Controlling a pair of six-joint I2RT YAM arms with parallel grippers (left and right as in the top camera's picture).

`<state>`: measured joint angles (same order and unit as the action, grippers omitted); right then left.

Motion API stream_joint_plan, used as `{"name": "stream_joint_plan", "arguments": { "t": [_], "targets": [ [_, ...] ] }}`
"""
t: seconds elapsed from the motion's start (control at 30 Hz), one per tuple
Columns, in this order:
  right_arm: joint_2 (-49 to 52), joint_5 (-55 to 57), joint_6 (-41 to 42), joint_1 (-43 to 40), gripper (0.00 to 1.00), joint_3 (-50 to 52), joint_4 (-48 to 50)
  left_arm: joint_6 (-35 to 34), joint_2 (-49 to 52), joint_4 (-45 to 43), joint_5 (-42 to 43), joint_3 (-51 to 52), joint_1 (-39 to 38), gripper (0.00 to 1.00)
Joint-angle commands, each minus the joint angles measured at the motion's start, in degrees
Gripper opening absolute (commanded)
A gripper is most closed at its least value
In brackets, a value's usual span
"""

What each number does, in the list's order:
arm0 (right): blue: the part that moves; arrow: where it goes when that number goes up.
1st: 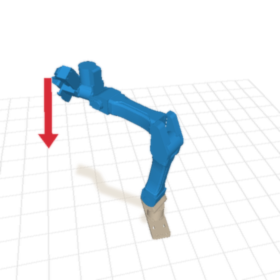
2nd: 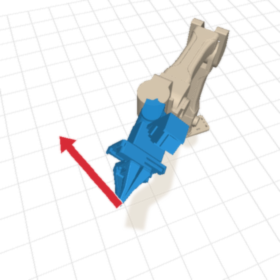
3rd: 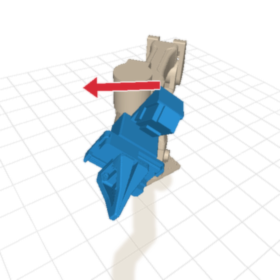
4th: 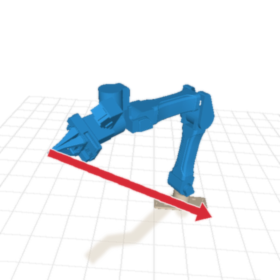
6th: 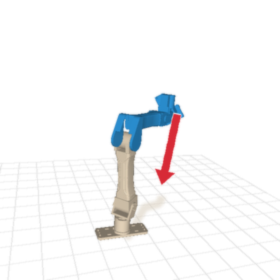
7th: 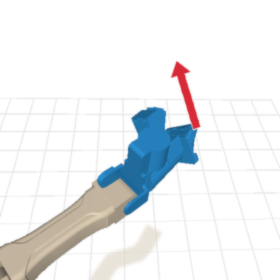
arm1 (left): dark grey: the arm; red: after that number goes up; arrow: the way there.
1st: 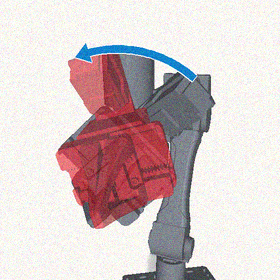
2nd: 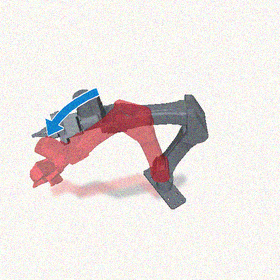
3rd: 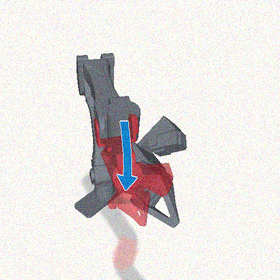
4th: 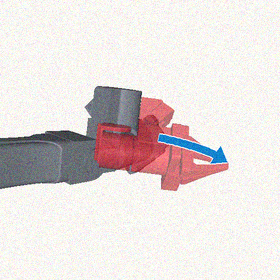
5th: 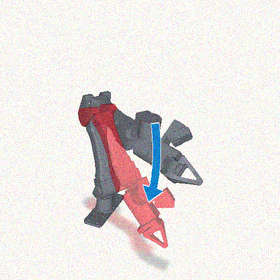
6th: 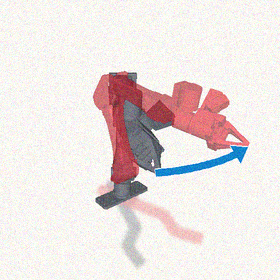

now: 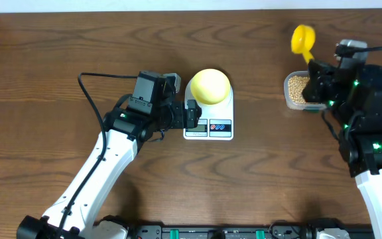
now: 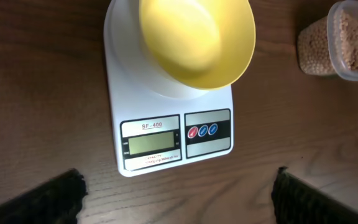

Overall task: Scoop item into bowl and weigh 50g on scale
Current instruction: 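Carry the scoop with the right gripper toward the soybean tub, then reach the left gripper forward to the scale's buttons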

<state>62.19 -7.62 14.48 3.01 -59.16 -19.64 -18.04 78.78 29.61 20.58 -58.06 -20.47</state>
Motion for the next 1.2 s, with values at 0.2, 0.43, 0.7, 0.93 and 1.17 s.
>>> {"name": "stream_joint_plan", "arguments": {
  "t": [0.2,0.43,0.7,0.93,1.17],
  "targets": [
    [0.0,1.0,0.4,-1.1,0.01,-1.2,1.9,0.4,0.0,6.3,-17.4,-1.0,-0.1,0.24],
    [0.0,1.0,1.3,-1.1,0.01,-1.2,1.9,0.4,0.0,7.4,-17.1,-1.0,-0.1,0.07],
    [0.1,1.3,0.4,-1.1,0.01,-1.2,1.9,0.5,0.0,8.1,-16.5,-1.0,-0.1,0.07],
    [1.9,1.3,0.5,-1.1,0.01,-1.2,2.2,8.3,0.1,8.1,-16.5,-1.0,-0.1,0.07],
    [4.4,1.2,0.4,-1.1,0.01,-1.2,7.2,11.5,0.1,7.6,-16.5,-1.0,-0.3,0.07]
  ]
}}
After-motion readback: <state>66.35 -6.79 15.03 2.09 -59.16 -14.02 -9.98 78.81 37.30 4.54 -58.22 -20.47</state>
